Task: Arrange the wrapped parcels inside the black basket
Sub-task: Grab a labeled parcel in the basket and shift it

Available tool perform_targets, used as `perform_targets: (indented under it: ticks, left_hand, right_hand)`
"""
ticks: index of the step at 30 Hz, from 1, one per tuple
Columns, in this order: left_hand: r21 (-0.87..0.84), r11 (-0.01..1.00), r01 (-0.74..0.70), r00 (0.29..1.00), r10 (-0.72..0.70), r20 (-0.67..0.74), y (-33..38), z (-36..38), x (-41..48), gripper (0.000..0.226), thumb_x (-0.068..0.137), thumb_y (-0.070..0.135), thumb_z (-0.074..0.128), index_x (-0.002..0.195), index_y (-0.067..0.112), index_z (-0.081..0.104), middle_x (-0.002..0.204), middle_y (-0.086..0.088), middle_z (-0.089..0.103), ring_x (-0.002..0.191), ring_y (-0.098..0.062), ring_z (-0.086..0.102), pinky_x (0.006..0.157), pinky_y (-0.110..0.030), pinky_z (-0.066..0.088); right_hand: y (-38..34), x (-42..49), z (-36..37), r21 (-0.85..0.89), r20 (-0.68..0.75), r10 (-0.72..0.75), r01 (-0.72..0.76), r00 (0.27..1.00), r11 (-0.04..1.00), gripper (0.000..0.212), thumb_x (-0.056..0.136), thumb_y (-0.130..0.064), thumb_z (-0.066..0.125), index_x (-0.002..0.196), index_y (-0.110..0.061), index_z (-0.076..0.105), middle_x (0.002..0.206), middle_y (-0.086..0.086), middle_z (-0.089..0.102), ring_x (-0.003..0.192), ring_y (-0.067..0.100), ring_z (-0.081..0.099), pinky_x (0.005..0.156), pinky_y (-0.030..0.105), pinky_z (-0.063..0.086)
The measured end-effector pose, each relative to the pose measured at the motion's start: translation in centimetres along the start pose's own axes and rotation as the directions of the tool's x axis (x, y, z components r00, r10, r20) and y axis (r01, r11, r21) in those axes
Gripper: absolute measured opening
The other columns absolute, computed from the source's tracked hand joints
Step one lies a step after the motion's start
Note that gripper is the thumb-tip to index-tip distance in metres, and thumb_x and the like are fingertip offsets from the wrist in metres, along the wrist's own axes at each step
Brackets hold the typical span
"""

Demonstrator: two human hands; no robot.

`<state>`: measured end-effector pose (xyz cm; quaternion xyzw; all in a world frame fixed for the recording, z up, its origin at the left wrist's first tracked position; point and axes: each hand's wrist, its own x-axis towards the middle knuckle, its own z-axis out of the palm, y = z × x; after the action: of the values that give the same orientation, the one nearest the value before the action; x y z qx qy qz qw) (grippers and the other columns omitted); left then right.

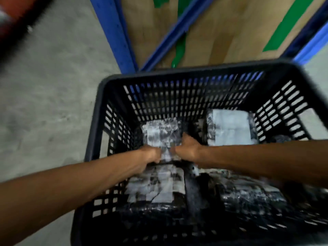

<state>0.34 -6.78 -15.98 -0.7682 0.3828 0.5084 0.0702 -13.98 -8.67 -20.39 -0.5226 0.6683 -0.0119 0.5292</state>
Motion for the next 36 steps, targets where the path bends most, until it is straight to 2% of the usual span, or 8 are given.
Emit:
perform_targets:
  ticks: [2,5,10,17,23,27,33,36]
  left_hand:
    - [0.015,0.999,-0.037,0.999,0.036,0.022,-0.1,-1.2,-2.4,0.039,0.090,0.006,0.052,0.127,-0.001,0.063,0.134,-0.017,0.056,0.121,-0.031,0.054,0.064,-0.028,0.041]
    - [-0.032,0.992,-0.124,0.991,0.125,0.041,-0.3,-3.2,-5.6,0.053,0.087,0.014,0.058,0.139,0.004,0.051,0.148,-0.013,0.045,0.127,-0.028,0.050,0.079,-0.031,0.043]
    - [0.194,0.946,-0.260,0.957,0.279,-0.080,-1.2,-5.5,-7.8,0.081,0.073,0.029,0.083,0.141,0.006,0.044,0.137,-0.009,0.048,0.126,-0.026,0.051,0.093,-0.029,0.050]
    - [-0.164,0.828,-0.536,0.824,0.471,-0.315,-1.7,-7.4,-10.2,0.037,0.086,0.051,0.063,0.097,0.016,0.060,0.099,0.003,0.067,0.101,-0.016,0.064,0.081,-0.025,0.048]
    - [-0.548,0.769,-0.329,0.944,0.279,-0.177,-0.7,-7.0,-9.5,0.056,0.095,0.053,0.043,0.134,0.017,0.060,0.133,-0.005,0.064,0.122,-0.026,0.059,0.107,-0.040,0.043]
    - [-0.450,0.861,-0.237,0.972,0.215,-0.100,-0.4,-6.0,-8.2,0.041,0.097,0.028,0.052,0.133,0.009,0.058,0.133,-0.009,0.064,0.115,-0.026,0.062,0.086,-0.034,0.051]
    - [-0.337,0.936,-0.106,0.994,0.095,-0.048,0.3,-4.5,-4.5,0.041,0.100,0.011,0.050,0.140,0.008,0.047,0.145,-0.010,0.052,0.134,-0.033,0.049,0.109,-0.047,0.039]
    - [-0.314,0.945,-0.094,0.994,0.075,-0.073,0.6,-4.3,-2.2,0.039,0.098,0.008,0.051,0.137,0.004,0.049,0.140,-0.009,0.056,0.130,-0.032,0.053,0.104,-0.037,0.044]
  right_hand:
    - [-1.3,-1.0,-1.4,-0.025,0.065,-0.004,0.005,0.998,1.000,0.106,0.073,-0.042,0.079,0.158,-0.012,0.022,0.152,0.010,0.045,0.132,0.031,0.051,0.105,0.039,0.051]
    - [-4.2,-4.7,-2.9,-0.281,0.094,-0.133,0.154,0.987,0.947,0.052,0.098,-0.011,0.061,0.144,-0.006,0.038,0.143,0.018,0.050,0.119,0.031,0.055,0.091,0.029,0.055]
    - [-4.0,-7.3,-5.6,-0.437,-0.102,-0.211,0.147,0.972,0.887,0.088,0.062,-0.019,0.093,0.139,-0.015,0.051,0.136,0.010,0.062,0.123,0.028,0.060,0.096,0.030,0.050]
    - [-3.9,-9.8,-10.0,0.125,-0.023,-0.236,0.237,0.972,0.964,0.051,0.069,-0.033,0.080,0.110,-0.004,0.070,0.088,0.006,0.067,0.073,0.019,0.056,0.061,0.026,0.044]
    - [-4.8,-8.2,-8.0,0.438,0.145,-0.067,-0.004,0.987,0.899,0.053,0.073,-0.051,0.059,0.108,-0.013,0.069,0.107,0.013,0.076,0.099,0.032,0.069,0.083,0.038,0.055]
    - [-4.8,-6.1,-5.4,0.341,0.217,0.094,-0.166,0.972,0.925,0.047,0.072,-0.051,0.065,0.102,-0.015,0.067,0.118,0.013,0.075,0.099,0.033,0.071,0.081,0.038,0.058]
    - [-1.9,0.3,-3.0,0.212,0.290,0.068,-0.133,0.955,0.968,0.123,0.014,-0.035,0.087,0.133,-0.019,0.058,0.153,0.009,0.050,0.140,0.037,0.045,0.115,0.063,0.032]
    - [-2.7,-0.5,-2.6,0.245,0.216,0.092,-0.145,0.972,0.959,0.113,0.027,-0.019,0.088,0.135,-0.013,0.057,0.148,0.007,0.053,0.138,0.034,0.046,0.113,0.055,0.040]
